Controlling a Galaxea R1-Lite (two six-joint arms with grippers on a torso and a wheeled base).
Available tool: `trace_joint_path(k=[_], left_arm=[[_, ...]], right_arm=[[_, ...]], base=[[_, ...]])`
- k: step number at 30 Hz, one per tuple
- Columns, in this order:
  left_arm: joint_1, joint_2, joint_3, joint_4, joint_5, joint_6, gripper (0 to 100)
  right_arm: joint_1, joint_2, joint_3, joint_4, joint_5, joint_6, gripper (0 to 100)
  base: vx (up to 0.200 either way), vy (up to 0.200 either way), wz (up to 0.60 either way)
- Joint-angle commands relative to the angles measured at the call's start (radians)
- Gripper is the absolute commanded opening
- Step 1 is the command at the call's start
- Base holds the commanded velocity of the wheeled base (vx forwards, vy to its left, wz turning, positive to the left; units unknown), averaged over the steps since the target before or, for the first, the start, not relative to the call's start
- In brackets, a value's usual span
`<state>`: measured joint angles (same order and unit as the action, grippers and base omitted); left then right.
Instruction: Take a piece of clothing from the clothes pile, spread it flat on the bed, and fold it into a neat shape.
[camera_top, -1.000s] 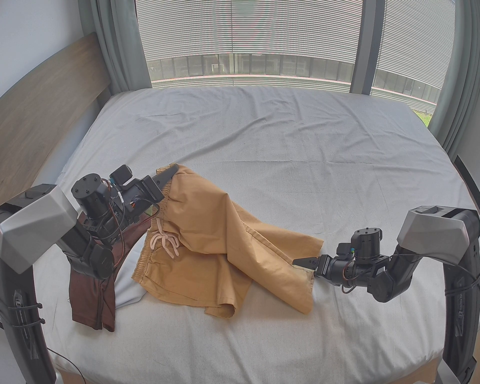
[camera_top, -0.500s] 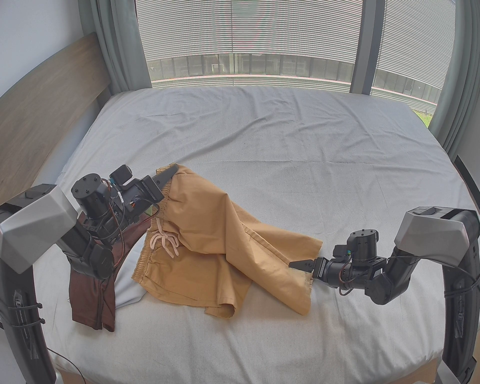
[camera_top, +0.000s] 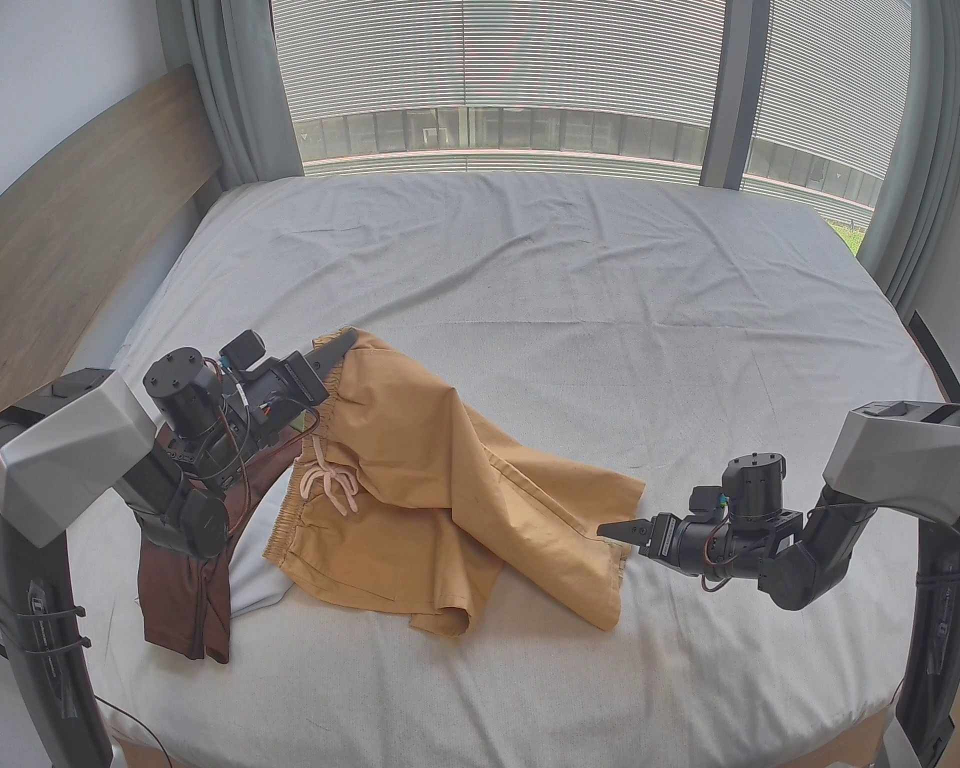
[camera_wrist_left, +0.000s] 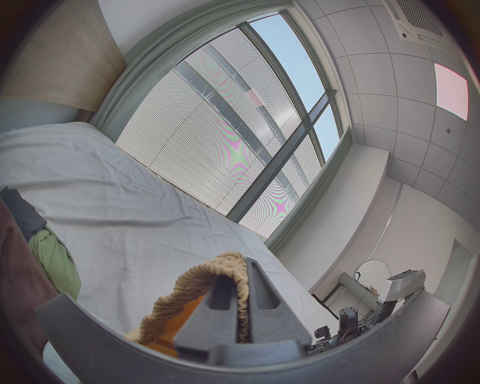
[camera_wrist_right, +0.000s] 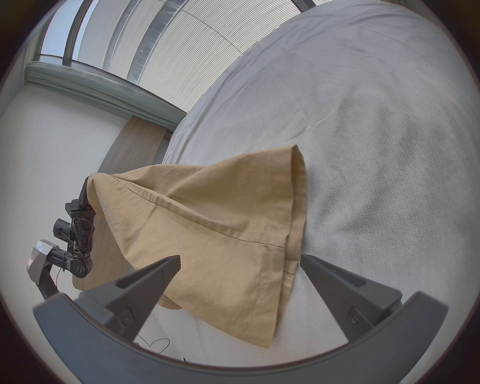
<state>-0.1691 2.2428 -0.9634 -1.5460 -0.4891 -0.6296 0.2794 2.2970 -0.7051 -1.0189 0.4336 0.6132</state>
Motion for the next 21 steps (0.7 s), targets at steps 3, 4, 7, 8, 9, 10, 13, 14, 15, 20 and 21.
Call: trace_joint_path(k=[3, 4, 7, 8, 9, 10, 13, 14, 15, 20, 21], left_arm=[[0.0, 0.001, 0.0, 0.0, 0.0, -0.001, 0], [0.0, 0.001, 0.0, 0.0, 0.0, 0.001, 0], [0.0, 0.001, 0.0, 0.0, 0.0, -0.001, 0], [0.0, 0.0, 0.0, 0.0, 0.0, -0.001, 0], [0.0, 0.0, 0.0, 0.0, 0.0, 0.001, 0], [0.0, 0.0, 0.0, 0.0, 0.0, -0.001, 0], [0.0, 0.0, 0.0, 0.0, 0.0, -0.001, 0], [0.0, -0.002, 0.0, 0.0, 0.0, -0.001, 0], [0.0, -0.002, 0.0, 0.0, 0.0, -0.001, 0], [0.002, 0.0, 0.0, 0.0, 0.0, -0.001, 0], [0.002, 0.0, 0.0, 0.0, 0.0, -0.001, 0]], right_arm=[[0.018, 0.058, -0.068, 0.01, 0.0, 0.0, 100], [0.018, 0.064, -0.074, 0.011, 0.0, 0.0, 100], [0.018, 0.111, -0.116, 0.033, 0.0, 0.0, 100], [0.018, 0.121, -0.128, 0.039, -0.001, 0.0, 100], [0.018, 0.127, -0.136, 0.042, 0.0, 0.0, 100], [0.018, 0.131, -0.145, 0.046, -0.001, 0.0, 100], [0.018, 0.153, -0.169, 0.057, -0.001, 0.0, 100], [0.018, 0.156, -0.175, 0.057, 0.0, 0.0, 100], [0.02, 0.157, -0.182, 0.062, 0.0, 0.0, 100], [0.047, 0.162, -0.198, 0.056, 0.0, 0.002, 100], [0.054, 0.162, -0.2, 0.054, 0.0, 0.003, 100]], base=[[0.0, 0.0, 0.0], [0.0, 0.0, 0.0], [0.0, 0.0, 0.0], [0.0, 0.0, 0.0], [0.0, 0.0, 0.0], [0.0, 0.0, 0.0], [0.0, 0.0, 0.0], [0.0, 0.0, 0.0], [0.0, 0.0, 0.0], [0.0, 0.0, 0.0], [0.0, 0.0, 0.0]])
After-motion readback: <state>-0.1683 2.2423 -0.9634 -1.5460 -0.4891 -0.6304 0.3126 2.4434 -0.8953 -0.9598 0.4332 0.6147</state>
